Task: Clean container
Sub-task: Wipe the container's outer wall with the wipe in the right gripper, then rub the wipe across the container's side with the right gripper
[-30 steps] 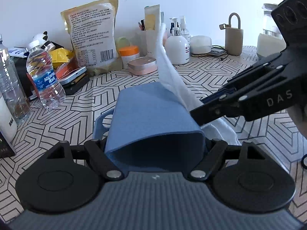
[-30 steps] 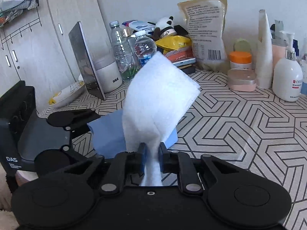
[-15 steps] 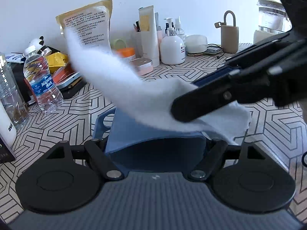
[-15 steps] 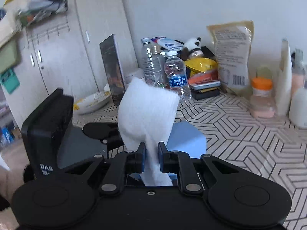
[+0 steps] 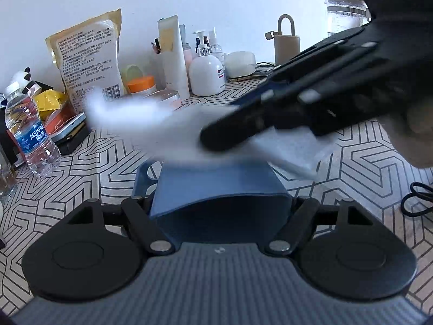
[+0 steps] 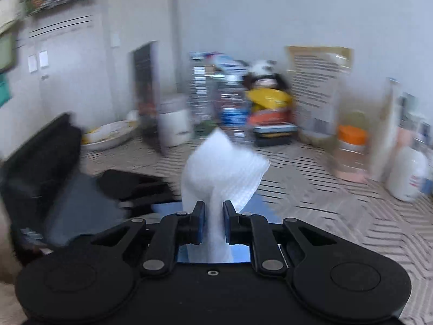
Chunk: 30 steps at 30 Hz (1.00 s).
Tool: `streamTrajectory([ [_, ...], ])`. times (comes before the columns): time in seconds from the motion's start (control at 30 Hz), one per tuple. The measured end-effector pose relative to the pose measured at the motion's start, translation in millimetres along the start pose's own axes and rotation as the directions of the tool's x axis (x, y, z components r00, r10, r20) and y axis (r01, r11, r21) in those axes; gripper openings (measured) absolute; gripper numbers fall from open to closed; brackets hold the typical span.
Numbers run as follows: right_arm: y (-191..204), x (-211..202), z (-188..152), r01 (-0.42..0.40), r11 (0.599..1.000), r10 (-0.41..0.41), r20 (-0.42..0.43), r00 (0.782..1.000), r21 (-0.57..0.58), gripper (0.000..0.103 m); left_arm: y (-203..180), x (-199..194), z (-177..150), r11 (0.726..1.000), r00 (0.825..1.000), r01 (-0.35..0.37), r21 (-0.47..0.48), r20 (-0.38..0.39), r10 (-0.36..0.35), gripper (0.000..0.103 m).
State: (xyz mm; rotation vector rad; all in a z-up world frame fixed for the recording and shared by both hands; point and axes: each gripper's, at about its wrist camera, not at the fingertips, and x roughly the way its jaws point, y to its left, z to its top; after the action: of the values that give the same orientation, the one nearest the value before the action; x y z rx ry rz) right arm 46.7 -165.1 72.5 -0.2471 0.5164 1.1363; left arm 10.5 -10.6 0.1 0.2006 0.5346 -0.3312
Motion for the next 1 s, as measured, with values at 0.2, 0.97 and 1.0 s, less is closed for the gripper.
streamTrajectory([
  [0.2,0,1,0,0.051,0.999,-0.051,-0.001,0.999,-0.010,0.017,3,2,1,1.000,1.000,-0.001,-0.005,-0.009,0.001,0.077],
  [0.97,-13,-2,-4,0.099,0.994,-0.099,0.012,0.995,0.041,0.022,0,4,1,1.000,1.000,-0.009,0.010,-0.006,0.009,0.078],
  [1.0,-16,-2,-4,0.110,0.993,-0.111,0.012,0.994,0.044,0.022,-1,5,1,1.000,1.000,-0.022,0.013,-0.013,0.022,0.078],
])
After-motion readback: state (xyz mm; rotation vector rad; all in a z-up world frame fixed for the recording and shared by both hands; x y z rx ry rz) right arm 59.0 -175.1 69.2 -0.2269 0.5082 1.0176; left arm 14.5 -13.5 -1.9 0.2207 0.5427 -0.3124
